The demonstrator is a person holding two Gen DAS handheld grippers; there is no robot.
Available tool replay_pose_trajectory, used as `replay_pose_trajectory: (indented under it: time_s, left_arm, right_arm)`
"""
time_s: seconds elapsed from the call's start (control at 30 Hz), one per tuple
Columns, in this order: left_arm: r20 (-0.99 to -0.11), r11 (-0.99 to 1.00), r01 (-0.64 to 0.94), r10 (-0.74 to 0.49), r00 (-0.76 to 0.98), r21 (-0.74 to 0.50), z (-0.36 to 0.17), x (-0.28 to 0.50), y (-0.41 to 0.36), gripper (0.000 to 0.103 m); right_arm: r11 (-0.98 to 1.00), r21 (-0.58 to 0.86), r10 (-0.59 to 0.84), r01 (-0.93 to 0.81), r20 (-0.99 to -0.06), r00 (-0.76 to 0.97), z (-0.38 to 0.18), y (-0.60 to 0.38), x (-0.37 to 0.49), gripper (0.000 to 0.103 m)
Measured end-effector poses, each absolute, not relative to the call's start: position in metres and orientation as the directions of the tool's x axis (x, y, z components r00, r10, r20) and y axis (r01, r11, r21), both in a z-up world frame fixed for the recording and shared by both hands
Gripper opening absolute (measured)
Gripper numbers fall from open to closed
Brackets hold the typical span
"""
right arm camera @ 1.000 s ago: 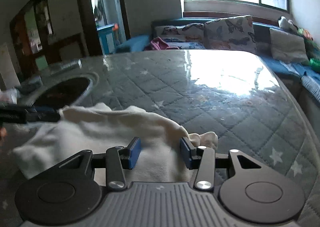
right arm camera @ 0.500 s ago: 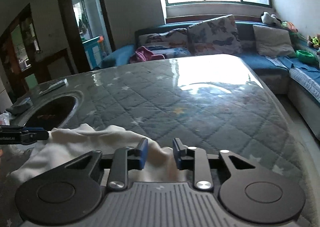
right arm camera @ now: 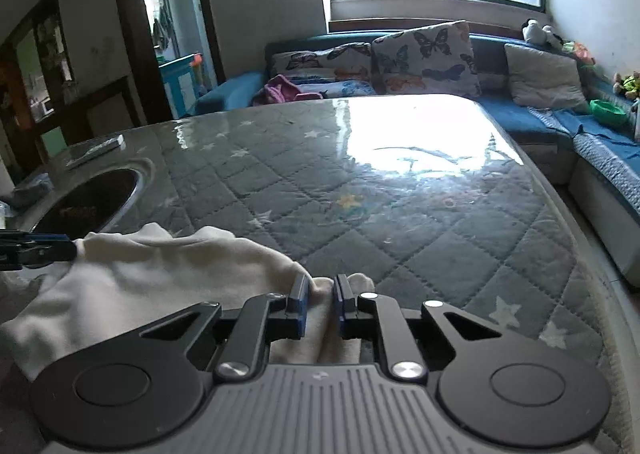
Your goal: Fold clothes
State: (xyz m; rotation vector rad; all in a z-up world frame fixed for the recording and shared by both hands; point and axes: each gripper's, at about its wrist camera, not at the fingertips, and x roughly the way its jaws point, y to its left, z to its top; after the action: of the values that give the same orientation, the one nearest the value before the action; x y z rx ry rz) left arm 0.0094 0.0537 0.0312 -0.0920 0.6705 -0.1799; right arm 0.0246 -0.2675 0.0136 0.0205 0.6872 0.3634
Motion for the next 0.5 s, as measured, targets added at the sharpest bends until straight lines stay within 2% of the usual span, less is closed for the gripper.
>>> replay_pose_trajectory:
  time_s: [0.27,0.5]
  left_arm:
    - [-0.618,0.981,0.136,-0.191,0.762,-0.136,0.030,0.010,0.053,0.042]
    - [-0.624,0.981,0.135,-0.192,0.757,-0.138,0.028,0.010,0.054,0.043]
  right_arm:
    - [0.925,0.267,0.379,-0.271,-0.587,0.715,0.017,-0.286,0.030,0.013]
    - [0.922,0.285,0.386,-0.263,-0.609,0.692,0.009,-0.285,0.034,0.012]
